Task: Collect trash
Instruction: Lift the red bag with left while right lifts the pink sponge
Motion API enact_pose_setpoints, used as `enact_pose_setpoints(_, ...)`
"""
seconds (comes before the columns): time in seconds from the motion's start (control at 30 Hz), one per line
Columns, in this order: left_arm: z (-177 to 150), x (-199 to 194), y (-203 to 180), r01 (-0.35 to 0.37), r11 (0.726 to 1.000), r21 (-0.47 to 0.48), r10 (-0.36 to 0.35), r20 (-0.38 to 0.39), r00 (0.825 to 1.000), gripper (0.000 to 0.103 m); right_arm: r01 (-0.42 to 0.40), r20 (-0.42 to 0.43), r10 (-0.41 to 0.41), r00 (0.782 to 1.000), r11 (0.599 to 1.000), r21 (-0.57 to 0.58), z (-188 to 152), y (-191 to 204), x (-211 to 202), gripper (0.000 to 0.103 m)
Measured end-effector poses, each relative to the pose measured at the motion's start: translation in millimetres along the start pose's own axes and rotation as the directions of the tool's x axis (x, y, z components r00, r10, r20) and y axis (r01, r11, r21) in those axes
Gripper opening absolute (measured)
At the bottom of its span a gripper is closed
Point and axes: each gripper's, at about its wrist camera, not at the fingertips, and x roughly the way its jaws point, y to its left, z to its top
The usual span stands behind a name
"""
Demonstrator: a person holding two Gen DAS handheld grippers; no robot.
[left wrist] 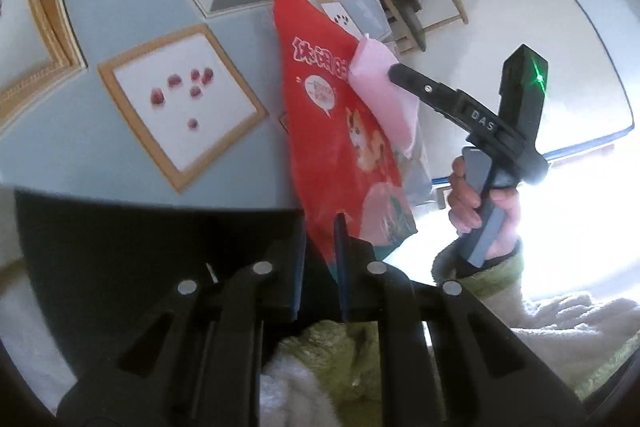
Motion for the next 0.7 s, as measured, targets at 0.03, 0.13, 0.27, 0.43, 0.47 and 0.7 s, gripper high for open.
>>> enact_pose_setpoints(0.03,0.7,-0.6,-0.3,-0.015,1.000,0.008,0.014,0.024,1.000,0.016,0.001,0.001,-0.001,1.000,1.000,0.001,-0.4,0.1,-0.3,0.085)
enact_pose_setpoints(0.13,9.7,0.0,4.1,-0.007,1.000,-0.014,0.008,0.061,0.998,0.020,-0.003,-0.001,0.003,1.000,1.000,0.000,-0.2,-0.5,-0.4,0.085)
enact_pose_setpoints(0.27,27.0,9.5,-2.1,-0.036,0.999,-0.006,0.036,0.074,0.997,0.020,0.001,0.003,-0.001,1.000,1.000,0.004,-4.7,1.1,0.0,0.083)
enact_pose_setpoints(0.43,40.0,18.5,-7.3,0.011,1.000,-0.018,-0.010,0.064,0.998,0.020,-0.006,0.011,0.006,1.000,1.000,0.010,-10.0,3.9,0.0,0.081)
enact_pose_setpoints(0.47,40.4,19.3,-7.1,0.036,0.999,-0.022,-0.035,0.062,0.997,0.020,-0.008,0.012,0.008,1.000,1.000,0.007,-10.8,4.6,-0.2,0.081)
enact_pose_setpoints(0.7,51.5,35.3,-17.9,0.027,1.000,-0.010,-0.027,0.056,0.998,0.020,-0.056,0.005,0.056,0.998,0.998,-0.005,-12.4,11.0,2.4,0.081)
